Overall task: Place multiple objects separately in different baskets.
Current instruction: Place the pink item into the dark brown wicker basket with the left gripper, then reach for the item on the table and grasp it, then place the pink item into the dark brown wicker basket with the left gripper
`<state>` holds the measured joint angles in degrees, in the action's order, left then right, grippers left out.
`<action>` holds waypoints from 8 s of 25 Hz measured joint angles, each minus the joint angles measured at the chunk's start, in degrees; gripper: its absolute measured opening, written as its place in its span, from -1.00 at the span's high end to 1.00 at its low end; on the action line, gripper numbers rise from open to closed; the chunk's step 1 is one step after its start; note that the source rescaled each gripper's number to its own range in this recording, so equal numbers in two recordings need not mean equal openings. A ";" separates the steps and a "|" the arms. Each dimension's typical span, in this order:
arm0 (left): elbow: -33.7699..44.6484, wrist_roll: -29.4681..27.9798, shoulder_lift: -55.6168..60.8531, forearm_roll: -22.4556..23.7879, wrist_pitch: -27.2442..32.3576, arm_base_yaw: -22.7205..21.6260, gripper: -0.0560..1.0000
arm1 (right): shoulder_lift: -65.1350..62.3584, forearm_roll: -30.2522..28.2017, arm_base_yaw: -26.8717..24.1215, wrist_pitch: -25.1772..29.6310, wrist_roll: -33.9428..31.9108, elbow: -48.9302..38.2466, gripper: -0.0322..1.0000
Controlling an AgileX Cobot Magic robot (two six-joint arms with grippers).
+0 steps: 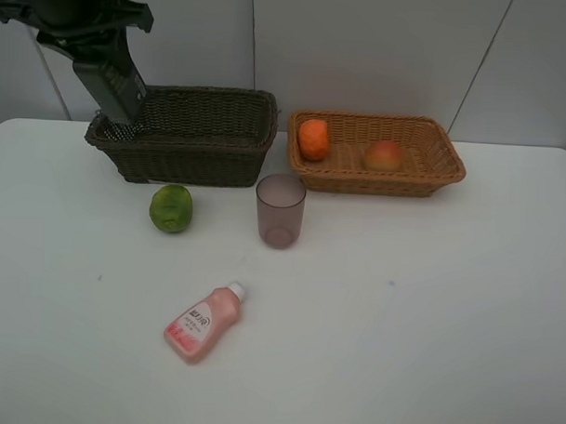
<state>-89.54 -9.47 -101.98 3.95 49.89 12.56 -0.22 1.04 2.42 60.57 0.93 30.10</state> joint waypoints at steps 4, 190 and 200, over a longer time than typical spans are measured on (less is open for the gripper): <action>-4.28 0.26 -2.13 0.14 -0.55 1.96 -0.13 | 0.00 0.00 0.00 0.00 0.00 0.00 -0.94; -7.89 1.68 -5.98 5.01 14.96 14.85 0.73 | 0.00 0.00 0.00 0.00 -0.02 0.00 -0.94; -6.71 0.74 -5.43 5.13 7.05 3.01 0.73 | 0.00 0.00 0.00 0.00 -0.02 0.00 -0.94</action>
<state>-96.25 -8.72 -107.41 9.08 56.94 15.57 -0.22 1.04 2.42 60.57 0.91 30.10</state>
